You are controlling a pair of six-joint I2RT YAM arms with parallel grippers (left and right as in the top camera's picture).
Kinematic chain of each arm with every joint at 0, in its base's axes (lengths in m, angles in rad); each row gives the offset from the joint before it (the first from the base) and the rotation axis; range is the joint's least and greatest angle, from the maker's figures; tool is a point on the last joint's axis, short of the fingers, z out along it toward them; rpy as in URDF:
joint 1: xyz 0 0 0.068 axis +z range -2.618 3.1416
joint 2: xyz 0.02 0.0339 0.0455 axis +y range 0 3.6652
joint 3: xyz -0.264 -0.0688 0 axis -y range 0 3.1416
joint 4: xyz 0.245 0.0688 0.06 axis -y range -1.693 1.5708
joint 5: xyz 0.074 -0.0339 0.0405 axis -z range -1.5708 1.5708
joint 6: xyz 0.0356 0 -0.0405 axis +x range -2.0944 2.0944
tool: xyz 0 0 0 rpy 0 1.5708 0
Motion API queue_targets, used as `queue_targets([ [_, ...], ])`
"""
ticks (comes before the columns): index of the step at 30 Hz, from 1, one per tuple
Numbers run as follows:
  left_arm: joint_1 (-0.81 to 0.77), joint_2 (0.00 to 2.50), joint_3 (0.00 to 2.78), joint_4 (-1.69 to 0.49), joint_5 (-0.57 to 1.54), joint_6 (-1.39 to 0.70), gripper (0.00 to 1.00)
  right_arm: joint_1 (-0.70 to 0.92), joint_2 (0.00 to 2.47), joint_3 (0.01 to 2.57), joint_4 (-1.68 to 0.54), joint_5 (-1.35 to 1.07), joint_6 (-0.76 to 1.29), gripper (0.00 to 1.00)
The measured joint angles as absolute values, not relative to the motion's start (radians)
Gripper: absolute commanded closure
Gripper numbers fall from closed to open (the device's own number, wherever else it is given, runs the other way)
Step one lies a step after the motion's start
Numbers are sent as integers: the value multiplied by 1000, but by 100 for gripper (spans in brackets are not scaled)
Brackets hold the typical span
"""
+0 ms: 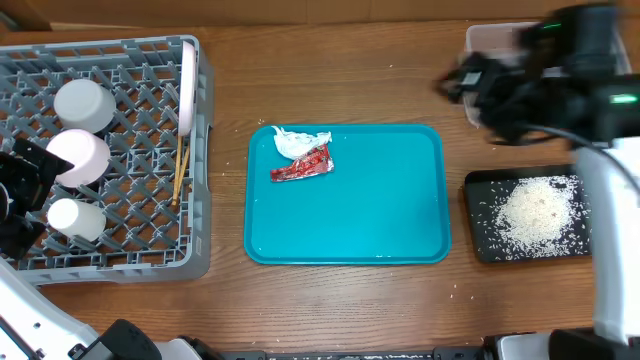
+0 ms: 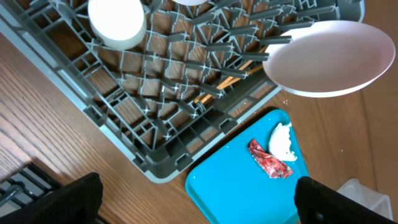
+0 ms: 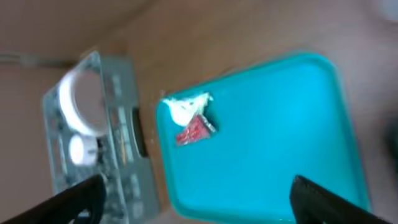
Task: Sort waste into correct bins and load items into the dishwasher
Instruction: 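Release the plate and withdraw the left gripper from the rack, then move the right gripper to the red wrapper and grasp it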
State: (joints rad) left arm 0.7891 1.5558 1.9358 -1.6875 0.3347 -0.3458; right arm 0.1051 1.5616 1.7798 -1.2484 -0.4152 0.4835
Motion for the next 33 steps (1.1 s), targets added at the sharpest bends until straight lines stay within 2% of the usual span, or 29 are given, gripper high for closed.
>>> queue_targets([
  [7, 789, 1556, 1936, -1688, 332, -346, 0, 364, 1629, 1352, -751, -457, 592, 0],
  [15, 789, 1556, 1936, -1688, 332, -346, 0, 509, 1770, 1200, -368, -467, 681, 0],
  [22, 789, 1556, 1936, -1688, 332, -346, 0, 589, 1894, 1197, -306, -397, 703, 0],
  [33, 789, 1556, 1936, -1688, 332, -346, 0, 575, 1913, 1190, -294, -234, 612, 0],
])
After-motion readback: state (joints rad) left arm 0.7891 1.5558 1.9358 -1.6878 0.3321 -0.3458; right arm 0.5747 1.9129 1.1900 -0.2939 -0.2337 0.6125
